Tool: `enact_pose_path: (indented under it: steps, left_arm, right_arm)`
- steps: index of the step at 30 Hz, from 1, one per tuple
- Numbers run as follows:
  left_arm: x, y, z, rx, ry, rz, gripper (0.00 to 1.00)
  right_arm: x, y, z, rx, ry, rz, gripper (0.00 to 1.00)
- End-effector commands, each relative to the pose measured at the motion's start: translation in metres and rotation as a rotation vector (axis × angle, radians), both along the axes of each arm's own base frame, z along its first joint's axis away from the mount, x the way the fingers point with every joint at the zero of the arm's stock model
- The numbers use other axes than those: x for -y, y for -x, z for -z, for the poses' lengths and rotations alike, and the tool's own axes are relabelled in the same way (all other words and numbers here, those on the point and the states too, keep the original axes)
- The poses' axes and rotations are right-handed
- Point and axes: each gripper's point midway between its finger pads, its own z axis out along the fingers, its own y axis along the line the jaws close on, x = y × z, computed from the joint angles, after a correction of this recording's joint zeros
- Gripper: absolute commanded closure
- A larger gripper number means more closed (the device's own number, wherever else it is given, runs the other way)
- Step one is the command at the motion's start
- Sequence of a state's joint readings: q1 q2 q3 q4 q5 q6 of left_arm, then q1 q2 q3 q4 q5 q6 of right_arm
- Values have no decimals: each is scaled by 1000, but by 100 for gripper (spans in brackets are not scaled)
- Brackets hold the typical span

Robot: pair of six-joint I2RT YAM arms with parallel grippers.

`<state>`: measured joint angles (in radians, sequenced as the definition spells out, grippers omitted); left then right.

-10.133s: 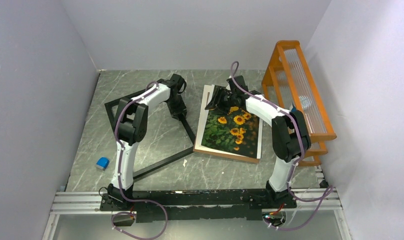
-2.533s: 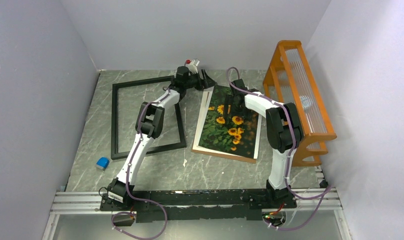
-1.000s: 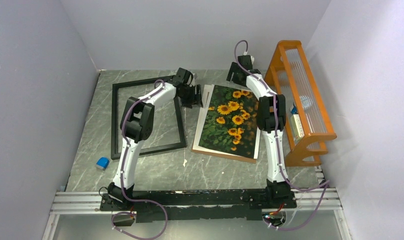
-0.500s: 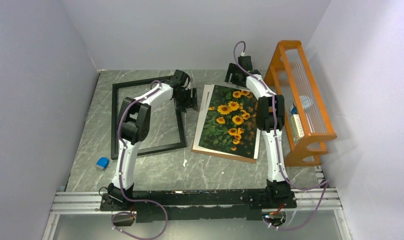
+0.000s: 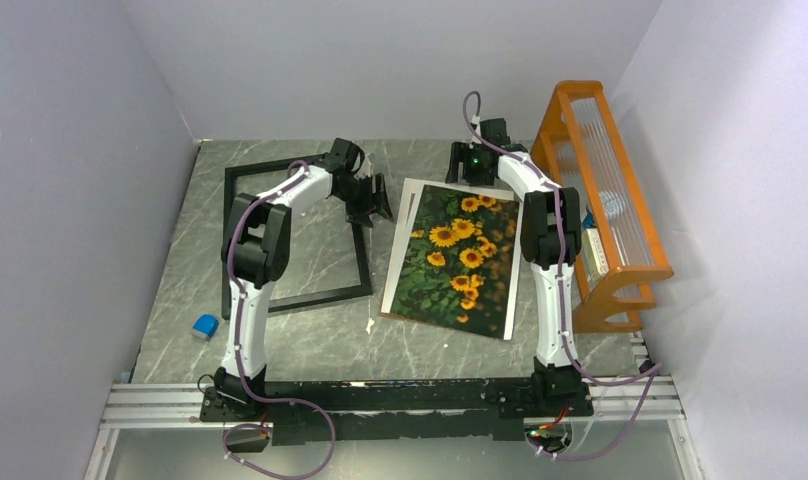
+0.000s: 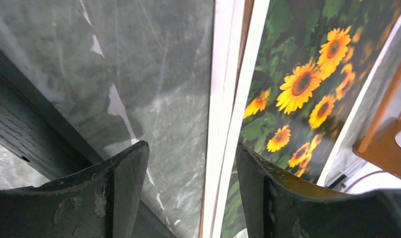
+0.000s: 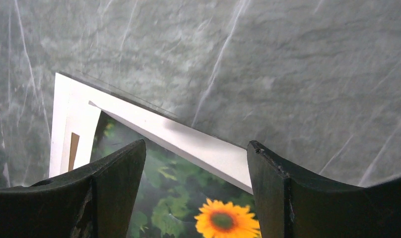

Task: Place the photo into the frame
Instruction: Move the photo frame item to the center of the board.

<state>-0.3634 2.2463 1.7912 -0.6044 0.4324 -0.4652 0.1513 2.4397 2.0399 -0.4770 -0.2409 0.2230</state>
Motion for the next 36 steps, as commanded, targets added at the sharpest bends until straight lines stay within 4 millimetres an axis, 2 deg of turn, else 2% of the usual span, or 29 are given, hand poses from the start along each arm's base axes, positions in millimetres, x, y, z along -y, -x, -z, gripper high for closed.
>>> enact_pose_path:
  steps: [1,9,14,18,21,24,30,33,36]
  left_arm:
    - [17,9,-51,56,126,51,30]
    - [19,28,-73,87,107,61,30]
    - [20,48,-85,103,93,76,30]
    - [16,64,-86,94,90,68,30]
    - [15,77,-82,75,87,77,30]
    - [14,87,-76,61,80,88,30]
    - [14,96,-68,47,57,104,30]
    - [10,99,-66,50,27,103,30]
    - [2,109,-62,41,-13,98,30]
  right_arm:
    - [-14,62,25,-205,-5,-88,22]
    - [-5,55,-3,-148,75,1,21]
    - [-6,67,6,-203,95,39,20]
    - [5,76,10,-220,121,131,19]
    - [9,78,0,-187,112,175,18]
    - [6,85,-4,-183,91,190,18]
    - [2,106,7,-224,80,182,18]
    - [5,107,-6,-198,100,194,18]
    - [11,106,-35,-133,132,225,18]
